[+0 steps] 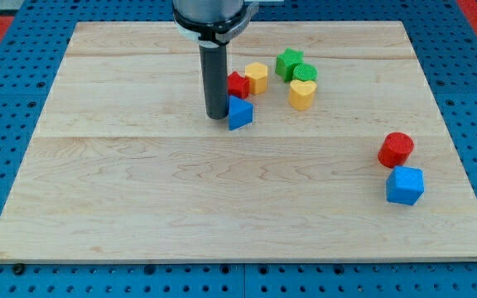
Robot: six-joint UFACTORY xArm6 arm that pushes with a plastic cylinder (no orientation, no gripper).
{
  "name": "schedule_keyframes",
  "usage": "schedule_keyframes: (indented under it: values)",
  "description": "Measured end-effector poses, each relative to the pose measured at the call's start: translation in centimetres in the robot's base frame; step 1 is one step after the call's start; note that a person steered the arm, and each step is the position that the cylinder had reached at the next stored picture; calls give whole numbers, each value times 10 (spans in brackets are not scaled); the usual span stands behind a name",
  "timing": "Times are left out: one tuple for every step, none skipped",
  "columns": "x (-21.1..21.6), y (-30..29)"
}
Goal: Move the blue triangle towards the top of the red circle
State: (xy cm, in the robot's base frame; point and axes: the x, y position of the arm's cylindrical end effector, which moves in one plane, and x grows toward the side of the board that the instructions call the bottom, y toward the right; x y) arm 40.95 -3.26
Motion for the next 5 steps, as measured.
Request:
schedule_keyframes:
  values:
    - [3, 20]
    - [3, 42]
    - [-1, 47]
    - [-5, 57]
    - [-6, 76]
